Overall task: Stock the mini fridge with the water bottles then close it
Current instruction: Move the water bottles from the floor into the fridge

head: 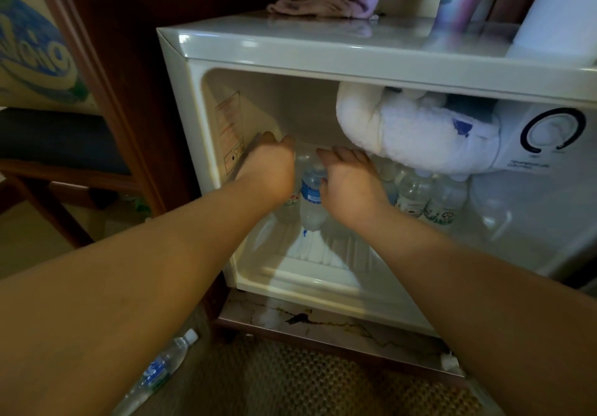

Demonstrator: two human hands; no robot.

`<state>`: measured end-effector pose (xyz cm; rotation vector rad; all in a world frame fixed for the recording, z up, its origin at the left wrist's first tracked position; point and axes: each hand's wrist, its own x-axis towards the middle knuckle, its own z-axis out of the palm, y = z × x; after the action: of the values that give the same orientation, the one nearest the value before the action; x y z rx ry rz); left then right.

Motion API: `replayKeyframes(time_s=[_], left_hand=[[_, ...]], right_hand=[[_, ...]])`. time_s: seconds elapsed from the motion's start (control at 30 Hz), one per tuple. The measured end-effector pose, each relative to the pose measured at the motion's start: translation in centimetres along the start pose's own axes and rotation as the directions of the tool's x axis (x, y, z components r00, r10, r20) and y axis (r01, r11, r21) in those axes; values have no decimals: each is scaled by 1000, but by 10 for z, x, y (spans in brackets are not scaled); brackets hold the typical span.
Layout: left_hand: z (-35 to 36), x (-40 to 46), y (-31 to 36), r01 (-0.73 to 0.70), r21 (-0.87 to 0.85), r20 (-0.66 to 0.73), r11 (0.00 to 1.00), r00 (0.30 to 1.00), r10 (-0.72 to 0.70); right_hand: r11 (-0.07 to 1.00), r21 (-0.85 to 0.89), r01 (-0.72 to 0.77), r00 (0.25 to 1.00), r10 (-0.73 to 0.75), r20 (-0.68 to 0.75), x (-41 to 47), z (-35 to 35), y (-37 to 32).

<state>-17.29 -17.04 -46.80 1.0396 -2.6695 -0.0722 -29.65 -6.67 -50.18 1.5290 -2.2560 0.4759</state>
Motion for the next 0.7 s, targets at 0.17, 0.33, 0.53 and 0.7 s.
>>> replayKeyframes(time_s=[0.17,0.33,0.53,0.7], left_hand=[[-6,-74,-13,-193,-252,-332,948,938,103],[19,-185,-79,-453,-176,-54,874,891,451],[45,-268,-220,70,2,552,998,832,-60],[78,-321,-294,372,236,494,898,749,-440]], right_hand=[[975,142,169,958,-128,-258,-41,-6,-20],[780,288,556,831,-531,-167,-87,20,-67],[580,496,646,599,-788,141,-119,73,-152],[605,507,614,399,-792,462,-125,132,-208]])
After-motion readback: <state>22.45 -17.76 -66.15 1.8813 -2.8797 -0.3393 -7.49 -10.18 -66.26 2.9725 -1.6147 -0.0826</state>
